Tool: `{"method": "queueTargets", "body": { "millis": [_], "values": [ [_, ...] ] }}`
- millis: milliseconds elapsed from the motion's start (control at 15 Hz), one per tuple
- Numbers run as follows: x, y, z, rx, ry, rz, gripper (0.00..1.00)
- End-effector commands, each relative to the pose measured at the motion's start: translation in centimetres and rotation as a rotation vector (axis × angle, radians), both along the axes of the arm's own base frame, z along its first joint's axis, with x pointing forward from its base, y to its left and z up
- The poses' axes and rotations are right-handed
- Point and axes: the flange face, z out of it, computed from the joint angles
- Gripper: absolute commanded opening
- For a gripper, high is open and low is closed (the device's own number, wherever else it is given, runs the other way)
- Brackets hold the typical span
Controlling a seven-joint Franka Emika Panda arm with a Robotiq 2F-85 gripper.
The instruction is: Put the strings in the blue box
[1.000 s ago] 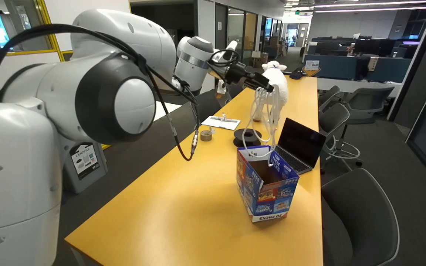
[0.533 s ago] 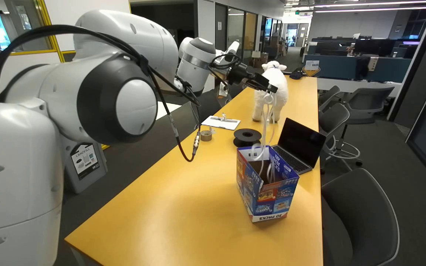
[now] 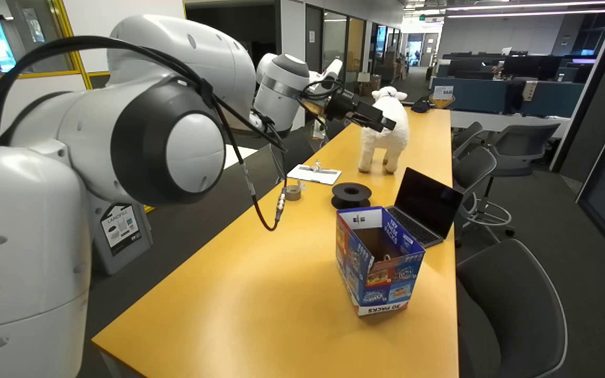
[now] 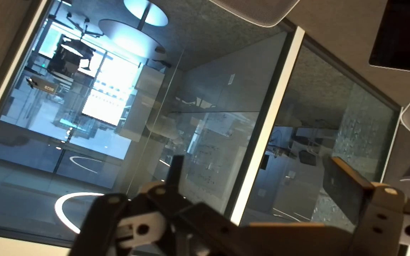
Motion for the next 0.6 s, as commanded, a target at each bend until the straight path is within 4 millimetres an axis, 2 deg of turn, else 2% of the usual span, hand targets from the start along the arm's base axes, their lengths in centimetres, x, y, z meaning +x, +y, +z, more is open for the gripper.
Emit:
{"method": "queueTargets", "body": {
  "millis": [0, 267, 400, 533],
  "values": [
    [0.1, -0.3, 0.9, 0.003, -0.022, 0.009, 1.00],
    [-1.7, 0.5, 1.1, 0.162, 0.078, 0.103, 1.00],
    [-3.4, 0.7, 1.8, 0.245, 0.109, 0.156, 1.00],
    [-6.0, 0.9, 2.1, 0.323, 0.148, 0.200, 1.00]
  ]
}}
